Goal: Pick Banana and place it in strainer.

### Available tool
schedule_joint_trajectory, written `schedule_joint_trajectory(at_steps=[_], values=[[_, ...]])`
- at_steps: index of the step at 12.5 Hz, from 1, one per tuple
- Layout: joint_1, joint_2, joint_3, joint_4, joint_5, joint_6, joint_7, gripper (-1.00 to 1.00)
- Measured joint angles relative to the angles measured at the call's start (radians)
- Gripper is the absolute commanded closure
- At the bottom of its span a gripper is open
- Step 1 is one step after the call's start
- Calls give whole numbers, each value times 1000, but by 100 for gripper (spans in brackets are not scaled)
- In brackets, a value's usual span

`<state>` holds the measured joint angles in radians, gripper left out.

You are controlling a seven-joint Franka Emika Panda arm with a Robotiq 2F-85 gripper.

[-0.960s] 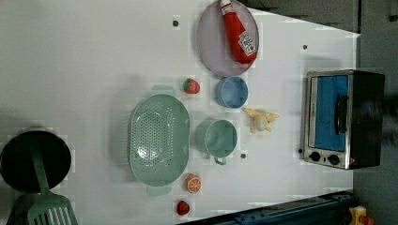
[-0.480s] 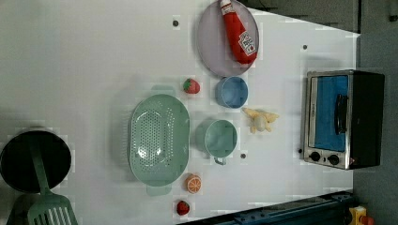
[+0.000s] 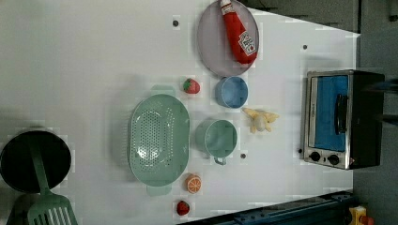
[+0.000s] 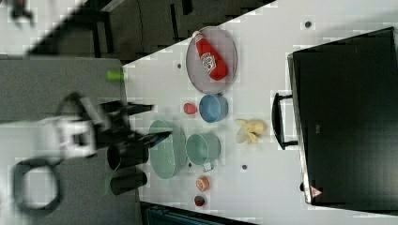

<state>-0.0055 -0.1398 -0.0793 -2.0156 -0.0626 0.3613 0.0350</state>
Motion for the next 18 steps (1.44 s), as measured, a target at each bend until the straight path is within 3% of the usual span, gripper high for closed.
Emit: schedule_joint_trajectory(at_steps=[6, 12, 18], values=[[13, 365, -39, -186, 41, 204, 2, -100], [12, 307, -40, -354, 6, 438, 3, -100], [-6, 444, -58, -418, 19, 699, 5, -100]])
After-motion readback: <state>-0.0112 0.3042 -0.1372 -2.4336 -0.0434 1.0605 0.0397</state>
